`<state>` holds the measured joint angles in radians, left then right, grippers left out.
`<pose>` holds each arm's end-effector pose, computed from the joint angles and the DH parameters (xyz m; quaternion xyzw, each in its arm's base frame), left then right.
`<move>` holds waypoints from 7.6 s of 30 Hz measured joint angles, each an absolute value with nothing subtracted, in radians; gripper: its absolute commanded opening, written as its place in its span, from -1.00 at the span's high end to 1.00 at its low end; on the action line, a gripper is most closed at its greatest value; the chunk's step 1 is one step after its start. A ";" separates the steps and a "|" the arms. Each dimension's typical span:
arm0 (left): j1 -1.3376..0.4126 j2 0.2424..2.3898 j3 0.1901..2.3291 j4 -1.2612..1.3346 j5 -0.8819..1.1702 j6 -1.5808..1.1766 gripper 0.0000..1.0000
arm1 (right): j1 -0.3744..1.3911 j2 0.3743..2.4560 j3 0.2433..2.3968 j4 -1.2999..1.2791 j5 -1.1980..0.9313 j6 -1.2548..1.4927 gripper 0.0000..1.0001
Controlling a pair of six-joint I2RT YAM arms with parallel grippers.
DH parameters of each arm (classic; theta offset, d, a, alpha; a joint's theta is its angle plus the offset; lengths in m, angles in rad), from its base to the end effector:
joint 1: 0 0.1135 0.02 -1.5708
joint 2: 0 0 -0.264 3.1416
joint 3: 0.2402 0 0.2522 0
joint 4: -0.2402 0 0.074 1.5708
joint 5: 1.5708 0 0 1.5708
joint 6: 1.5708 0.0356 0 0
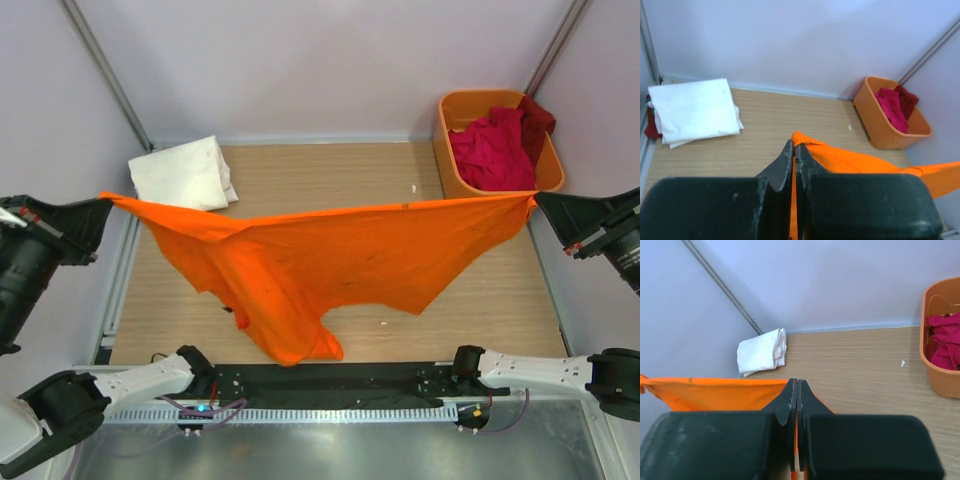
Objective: Fold and stack the t-shirts
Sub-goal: Flatten the tshirt out
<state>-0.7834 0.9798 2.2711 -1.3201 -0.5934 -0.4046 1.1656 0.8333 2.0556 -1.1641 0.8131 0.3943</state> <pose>0.0043 0.0238 0.5817 -0.0710 0.7120 -0.1992 0.6696 0.0112 -0.0396 0.5654 0.0294 0.6922 0.2769 0.6658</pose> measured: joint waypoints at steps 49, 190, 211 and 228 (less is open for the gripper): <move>-0.337 1.525 1.412 -0.739 0.031 -0.491 -0.79 | 0.326 1.684 1.610 -0.686 0.171 0.312 -0.99; -0.431 0.910 0.752 -0.695 -0.090 -0.748 -0.47 | 0.700 1.214 0.939 -0.179 0.336 0.580 -0.90; -0.513 1.606 0.890 -0.423 -0.189 -0.796 -0.49 | 0.727 1.291 0.621 -0.380 0.322 0.727 -1.00; -0.339 1.802 1.225 -0.546 -0.153 -0.699 -0.53 | 0.494 1.674 1.016 -0.400 0.278 0.566 -0.98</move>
